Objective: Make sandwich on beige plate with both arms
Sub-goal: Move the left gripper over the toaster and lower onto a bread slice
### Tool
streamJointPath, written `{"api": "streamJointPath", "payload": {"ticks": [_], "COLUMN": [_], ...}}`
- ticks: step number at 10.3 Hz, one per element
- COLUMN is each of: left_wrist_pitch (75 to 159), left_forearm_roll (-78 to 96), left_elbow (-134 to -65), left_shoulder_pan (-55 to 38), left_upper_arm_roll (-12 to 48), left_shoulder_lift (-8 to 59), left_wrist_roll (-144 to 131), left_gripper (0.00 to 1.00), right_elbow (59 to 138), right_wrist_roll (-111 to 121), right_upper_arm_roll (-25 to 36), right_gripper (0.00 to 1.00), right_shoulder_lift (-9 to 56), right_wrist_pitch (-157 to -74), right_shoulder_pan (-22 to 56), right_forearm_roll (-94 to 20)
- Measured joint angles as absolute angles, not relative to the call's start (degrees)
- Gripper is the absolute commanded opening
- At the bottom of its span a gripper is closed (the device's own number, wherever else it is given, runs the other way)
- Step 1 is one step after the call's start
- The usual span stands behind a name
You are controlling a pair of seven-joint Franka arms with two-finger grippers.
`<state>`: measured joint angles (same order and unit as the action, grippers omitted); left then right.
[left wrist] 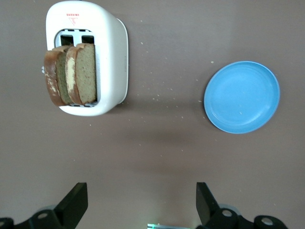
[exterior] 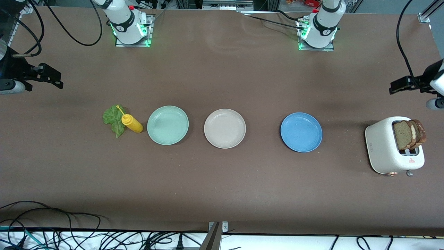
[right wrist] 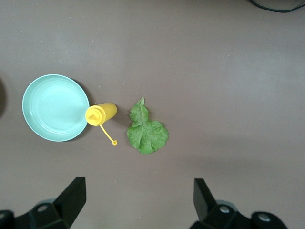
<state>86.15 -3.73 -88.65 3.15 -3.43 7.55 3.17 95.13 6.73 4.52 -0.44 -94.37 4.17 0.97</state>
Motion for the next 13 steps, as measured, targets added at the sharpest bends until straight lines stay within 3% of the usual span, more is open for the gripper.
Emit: {"api": "streamJointPath", "payload": {"ticks": [4,8,13], "left_wrist_pitch": [94.43,100.44,103.89], "left_forearm_roll": [-3.75,-3.75,-3.75], "left_elbow": [-88.68,-88.61,-88.6], "left_shoulder_pan": [9.82,10.74,11.54], "left_upper_arm_roll": [-3.58,-3.49,-3.51], "left_shoulder_lift": [14.15,20.26,23.21], "left_wrist_roll": [13.3,14.72,15.15], "left_gripper": [1.0,1.0,1.0], "right_elbow": [95.07,95.05,95.04], "right_wrist_roll": [6.73,6.73,6.73], "right_upper_arm_roll": [4.52,4.5,4.47], "right_gripper": [1.0,1.0,1.0], "right_shoulder_lift": [-0.43,-0.42,-0.43], "right_wrist_pitch": [-94.37,-94.31,-94.26], "right_shoulder_pan": [4.17,4.24,4.28], "right_forearm_roll": [0.97,0.96,0.97]}}
